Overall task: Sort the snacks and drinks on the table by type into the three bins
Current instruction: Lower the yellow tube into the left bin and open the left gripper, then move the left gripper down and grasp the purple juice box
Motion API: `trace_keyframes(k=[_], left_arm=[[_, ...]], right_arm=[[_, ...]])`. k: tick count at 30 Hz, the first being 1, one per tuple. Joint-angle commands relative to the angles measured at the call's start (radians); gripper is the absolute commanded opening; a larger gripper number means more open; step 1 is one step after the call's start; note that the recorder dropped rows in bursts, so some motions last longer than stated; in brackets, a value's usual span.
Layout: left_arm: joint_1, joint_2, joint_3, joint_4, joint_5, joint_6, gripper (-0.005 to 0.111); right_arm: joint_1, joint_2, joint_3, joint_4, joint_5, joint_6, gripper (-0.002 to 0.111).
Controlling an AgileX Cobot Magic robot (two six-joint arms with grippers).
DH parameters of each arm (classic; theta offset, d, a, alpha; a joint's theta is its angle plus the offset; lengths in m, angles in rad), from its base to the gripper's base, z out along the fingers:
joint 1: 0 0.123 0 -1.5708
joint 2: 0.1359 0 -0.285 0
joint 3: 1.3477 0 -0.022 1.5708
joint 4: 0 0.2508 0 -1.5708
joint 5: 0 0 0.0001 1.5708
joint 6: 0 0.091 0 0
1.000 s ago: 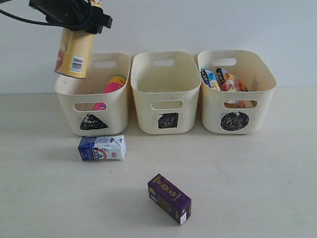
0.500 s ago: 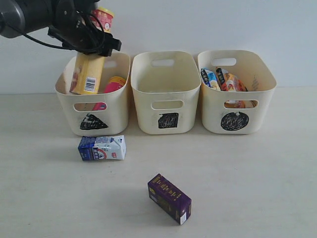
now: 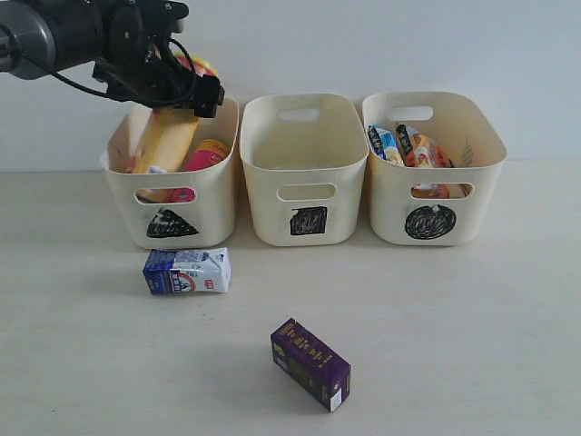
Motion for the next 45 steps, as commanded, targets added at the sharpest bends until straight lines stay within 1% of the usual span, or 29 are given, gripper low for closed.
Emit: trace_keyframes(k=[1, 5, 7, 10, 12, 15, 16, 18, 21, 24, 25, 31, 36, 37, 39, 41, 42, 43, 45], left_arm=[[0.001, -0.005, -0.009, -0.011, 0.026, -0.006, 0.095], [0.001, -0.013, -0.009, -0.011, 0.028, -0.006, 0.095], [0.001, -0.027, -0.011, -0.011, 0.026, 0.024, 0.095], [0.001, -0.057, -0.015, -0.011, 0.027, 0.087, 0.09], [0.001, -0.081, -0.015, -0.012, 0.056, 0.171, 0.084], [-0.001, -0.111, -0.015, -0.012, 0.121, 0.284, 0.069], [-0.001, -0.124, -0.013, -0.016, 0.146, 0.323, 0.061], [-0.001, -0.142, -0.007, -0.026, 0.169, 0.347, 0.049], [-0.001, -0.174, 0.025, -0.046, 0.179, 0.372, 0.027], [-0.001, -0.208, 0.082, -0.069, 0.183, 0.44, 0.007], [-0.001, -0.22, 0.1, -0.081, 0.183, 0.466, 0.005], [-0.001, -0.308, 0.23, -0.099, 0.171, 0.544, 0.004], [-0.001, -0.382, 0.319, -0.195, 0.171, 0.647, 0.004], [-0.001, -0.41, 0.357, -0.25, 0.173, 0.719, 0.004], [-0.001, -0.442, 0.392, -0.322, 0.175, 0.816, 0.004], [-0.001, -0.467, 0.434, -0.42, 0.188, 0.96, 0.004], [-0.001, -0.477, 0.449, -0.469, 0.207, 1.029, 0.004], [-0.001, -0.486, 0.469, -0.549, 0.235, 1.14, 0.004], [-0.001, -0.488, 0.491, -0.668, 0.316, 1.305, 0.004]], right_arm=[[0.002, -0.005, 0.004, -0.001, -0.008, 0.005, 0.0], [0.002, -0.005, 0.004, -0.001, -0.008, 0.005, 0.0], [0.002, -0.005, 0.004, -0.001, -0.008, 0.005, 0.0], [0.002, -0.005, 0.004, -0.001, -0.008, 0.005, 0.0], [0.002, -0.005, 0.004, -0.001, -0.008, 0.005, 0.0], [0.002, -0.005, 0.004, -0.001, -0.008, 0.005, 0.0], [0.002, -0.005, 0.004, -0.001, -0.008, 0.005, 0.0], [0.002, -0.005, 0.004, -0.001, -0.008, 0.005, 0.0], [0.002, -0.005, 0.004, -0.001, -0.008, 0.005, 0.0], [0.002, -0.005, 0.004, -0.001, -0.008, 0.005, 0.0], [0.002, -0.005, 0.004, -0.001, -0.008, 0.005, 0.0], [0.002, -0.005, 0.004, -0.001, -0.008, 0.005, 0.0], [0.002, -0.005, 0.004, -0.001, -0.008, 0.005, 0.0], [0.002, -0.005, 0.004, -0.001, -0.008, 0.005, 0.0], [0.002, -0.005, 0.004, -0.001, -0.008, 0.005, 0.0], [0.002, -0.005, 0.004, -0.001, -0.008, 0.005, 0.0], [0.002, -0.005, 0.004, -0.001, -0.008, 0.005, 0.0], [0.002, -0.005, 0.004, -0.001, -0.008, 0.005, 0.0], [0.002, -0.005, 0.004, -0.001, -0.008, 0.005, 0.0]])
